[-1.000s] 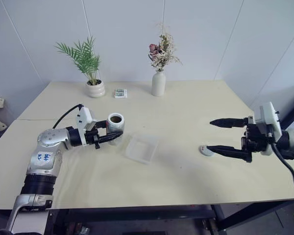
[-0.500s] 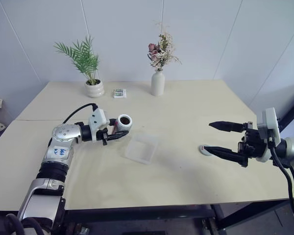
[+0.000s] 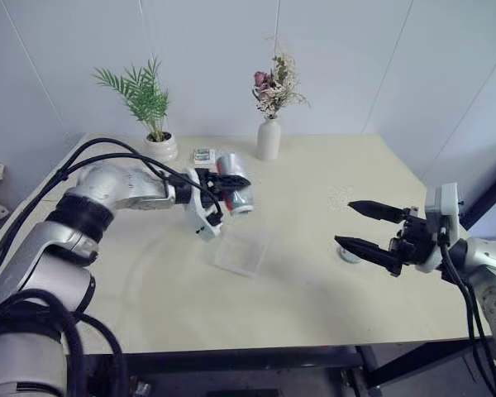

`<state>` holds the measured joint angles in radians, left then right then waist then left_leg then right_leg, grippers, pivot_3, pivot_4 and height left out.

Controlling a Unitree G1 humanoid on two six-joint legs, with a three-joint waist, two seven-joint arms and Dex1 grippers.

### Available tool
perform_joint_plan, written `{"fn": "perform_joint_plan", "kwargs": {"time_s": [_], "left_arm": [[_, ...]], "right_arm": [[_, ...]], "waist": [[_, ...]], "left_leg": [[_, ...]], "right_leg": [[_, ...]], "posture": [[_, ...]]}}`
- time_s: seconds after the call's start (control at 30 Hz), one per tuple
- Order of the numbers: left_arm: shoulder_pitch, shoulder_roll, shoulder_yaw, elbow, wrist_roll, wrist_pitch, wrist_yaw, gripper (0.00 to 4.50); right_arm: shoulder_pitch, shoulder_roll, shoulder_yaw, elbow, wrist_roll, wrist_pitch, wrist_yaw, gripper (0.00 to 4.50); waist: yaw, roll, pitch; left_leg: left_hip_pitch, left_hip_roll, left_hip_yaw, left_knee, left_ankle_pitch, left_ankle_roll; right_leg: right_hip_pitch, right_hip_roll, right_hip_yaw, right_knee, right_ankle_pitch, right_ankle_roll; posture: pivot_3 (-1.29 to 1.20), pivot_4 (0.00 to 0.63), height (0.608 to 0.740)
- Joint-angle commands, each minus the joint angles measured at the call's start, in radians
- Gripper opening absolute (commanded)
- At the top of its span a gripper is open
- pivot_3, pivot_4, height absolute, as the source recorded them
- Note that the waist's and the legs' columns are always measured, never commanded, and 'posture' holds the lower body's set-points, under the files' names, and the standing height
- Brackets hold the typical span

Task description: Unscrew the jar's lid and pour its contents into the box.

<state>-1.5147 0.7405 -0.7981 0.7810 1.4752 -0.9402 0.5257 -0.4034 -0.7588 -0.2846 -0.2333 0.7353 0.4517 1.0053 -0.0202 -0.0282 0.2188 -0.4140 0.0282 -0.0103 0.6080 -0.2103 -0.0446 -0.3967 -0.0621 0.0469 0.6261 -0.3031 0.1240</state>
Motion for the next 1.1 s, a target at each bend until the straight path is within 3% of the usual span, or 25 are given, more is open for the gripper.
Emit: {"fn": "perform_joint_plan", "kwargs": {"time_s": [0.03, 0.23, 0.43, 0.7, 0.77, 0.83, 0.87, 0.93, 1.03, 1.1], "left_arm": [[-0.135, -0.079, -0.167, 0.105, 0.2, 0.125, 0.22, 1.99], [-0.213, -0.145, -0.29, 0.175, 0.24, 0.163, 0.376, 1.99], [-0.214, -0.156, -0.322, 0.243, 0.201, 0.153, 0.336, 1.99], [-0.176, -0.135, -0.136, 0.39, -0.153, -0.143, 0.038, 1.99], [-0.12, -0.133, 0.027, 0.511, -0.389, -0.231, -0.206, 1.99], [-0.041, -0.154, 0.27, 0.633, -0.689, -0.23, -0.56, 1.99], [0.003, -0.178, 0.412, 0.655, -0.859, -0.168, -0.789, 1.99], [0.068, -0.2, 0.592, 0.61, -1.096, -0.016, -1.068, 1.99], [0.158, -0.205, 0.79, 0.471, -1.358, 0.276, -1.295, 1.99], [0.226, -0.194, 0.868, 0.35, -1.46, 0.434, -1.319, 1.99]], "right_arm": [[-0.047, 0.036, 0.005, 0.006, 0.003, -0.027, -0.022, 4.48], [-0.057, 0.093, 0.027, 0.025, -0.016, -0.05, -0.039, 4.48], [-0.087, 0.119, 0.035, 0.041, -0.024, -0.064, -0.047, 4.48], [-0.102, 0.121, 0.039, 0.046, -0.026, -0.054, -0.046, 4.48], [-0.104, 0.119, 0.04, 0.045, -0.024, -0.05, -0.045, 4.48], [-0.11, 0.119, 0.04, 0.041, -0.017, -0.041, -0.048, 4.48], [-0.114, 0.12, 0.043, 0.039, -0.014, -0.036, -0.047, 4.48], [-0.117, 0.121, 0.048, 0.03, -0.008, -0.027, -0.049, 4.48], [-0.132, 0.13, 0.066, 0.016, -0.001, -0.014, -0.05, 4.48], [-0.144, 0.136, 0.077, 0.007, 0.002, -0.009, -0.052, 4.48]], "waist": [[0.0, 0.0, 0.0], [0.001, 0.0, 0.0], [0.002, 0.0, 0.0], [0.005, 0.0, 0.0], [0.005, 0.0, 0.0], [0.003, 0.001, -0.001], [0.002, 0.001, -0.001], [0.003, 0.001, -0.001], [-0.003, 0.001, 0.0], [-0.007, 0.001, 0.0]], "left_leg": [[-0.003, 0.0, 0.0, 0.004, -0.002, 0.001], [-0.013, 0.0, 0.008, 0.004, -0.003, 0.003], [-0.013, 0.0, 0.014, 0.006, -0.003, 0.003], [-0.012, 0.0, 0.016, 0.008, -0.003, 0.003], [-0.011, 0.0, 0.017, 0.008, -0.003, 0.003], [-0.01, 0.0, 0.018, 0.008, -0.003, 0.003], [-0.009, 0.001, 0.019, 0.009, -0.003, 0.003], [-0.009, 0.001, 0.019, 0.012, -0.003, 0.003], [-0.01, 0.001, 0.018, 0.018, -0.003, 0.003], [-0.01, 0.001, 0.017, 0.021, -0.004, 0.004]], "right_leg": [[-0.001, 0.0, 0.0, 0.0, 0.0, 0.001], [-0.017, 0.0, 0.008, 0.003, 0.001, 0.003], [-0.02, 0.0, 0.012, 0.007, 0.001, 0.004], [-0.02, 0.0, 0.014, 0.01, 0.001, 0.004], [-0.02, 0.0, 0.014, 0.01, 0.001, 0.004], [-0.02, 0.0, 0.015, 0.011, 0.001, 0.004], [-0.02, 0.0, 0.015, 0.012, 0.001, 0.004], [-0.02, 0.0, 0.015, 0.015, 0.001, 0.003], [-0.02, 0.0, 0.015, 0.02, 0.001, 0.003], [-0.019, 0.0, 0.015, 0.022, 0.001, 0.003]], "posture": [[0.0, 0.15, 0.74], [0.0, 0.15, 0.74], [0.0, 0.15, 0.74], [0.0, 0.15, 0.74], [0.0, 0.15, 0.74], [0.0, 0.15, 0.74], [0.0, 0.15, 0.74], [0.0, 0.15, 0.74], [0.0, 0.15, 0.74], [0.0, 0.15, 0.74]]}}
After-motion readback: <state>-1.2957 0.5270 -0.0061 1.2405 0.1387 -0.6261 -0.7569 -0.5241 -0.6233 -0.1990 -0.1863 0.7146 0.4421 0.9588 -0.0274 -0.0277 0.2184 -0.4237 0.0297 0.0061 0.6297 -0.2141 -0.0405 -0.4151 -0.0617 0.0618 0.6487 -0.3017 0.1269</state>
